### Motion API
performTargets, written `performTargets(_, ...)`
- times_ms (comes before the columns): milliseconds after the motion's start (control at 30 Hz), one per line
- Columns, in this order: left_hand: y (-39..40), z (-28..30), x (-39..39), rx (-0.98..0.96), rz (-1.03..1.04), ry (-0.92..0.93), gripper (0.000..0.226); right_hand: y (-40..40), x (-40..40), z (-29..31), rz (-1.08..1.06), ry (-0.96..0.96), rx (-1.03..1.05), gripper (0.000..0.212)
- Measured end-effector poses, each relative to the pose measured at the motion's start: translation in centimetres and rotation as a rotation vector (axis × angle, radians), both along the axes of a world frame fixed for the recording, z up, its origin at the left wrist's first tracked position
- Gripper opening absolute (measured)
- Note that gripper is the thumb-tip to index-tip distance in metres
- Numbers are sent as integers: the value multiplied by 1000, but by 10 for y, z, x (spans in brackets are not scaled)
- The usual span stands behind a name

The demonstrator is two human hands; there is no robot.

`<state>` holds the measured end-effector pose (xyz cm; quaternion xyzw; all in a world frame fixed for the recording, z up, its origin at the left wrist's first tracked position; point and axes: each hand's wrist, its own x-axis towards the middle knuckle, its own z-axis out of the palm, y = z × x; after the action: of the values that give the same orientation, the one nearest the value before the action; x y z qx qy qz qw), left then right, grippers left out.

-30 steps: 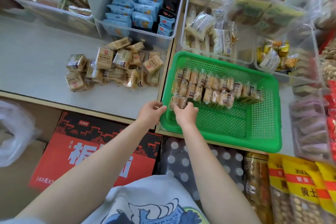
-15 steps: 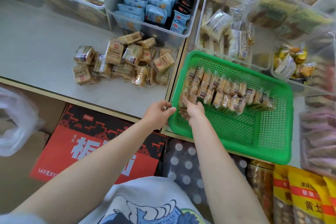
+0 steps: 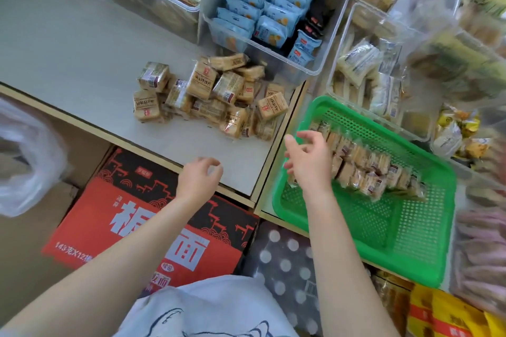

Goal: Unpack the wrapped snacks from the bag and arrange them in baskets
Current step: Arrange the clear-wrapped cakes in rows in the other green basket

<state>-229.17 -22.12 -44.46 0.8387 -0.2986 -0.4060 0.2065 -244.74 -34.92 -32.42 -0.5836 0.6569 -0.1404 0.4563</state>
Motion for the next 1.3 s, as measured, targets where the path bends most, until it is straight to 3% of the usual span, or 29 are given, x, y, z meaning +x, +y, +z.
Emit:
performTargets(100,9,-10,22,37,-82,-162,49,-15,60,-39,126,18,126,32)
performTargets(333,32,-23,56,6,-244,-158,57,-24,138,-103,-11,232,189,87)
performTargets(633,31,-30,54,5,-227,-147,57,-3,121,-102,-77,98,329,74)
performTargets(733,24,-18,57,28,-89,18,59,15,94,-86,-58,10,368,66)
performTargets(867,14,24,53,-99,287,524,53,52,60,-52,28,-227,369,53)
performTargets(1000,13,56,20,-226,362,904,47,79,34,-29,143,-350,312,37)
performTargets(1133,15,77,-1,-264,430,915,40,87,9,-18,137,-331,182,13)
performTargets(1233,13,88,-17,-244,370,865,37,88,-15,-8,31,-363,123,25)
performTargets(1300,10,93,-28,-221,346,835,35,87,-34,0,-49,-423,108,22)
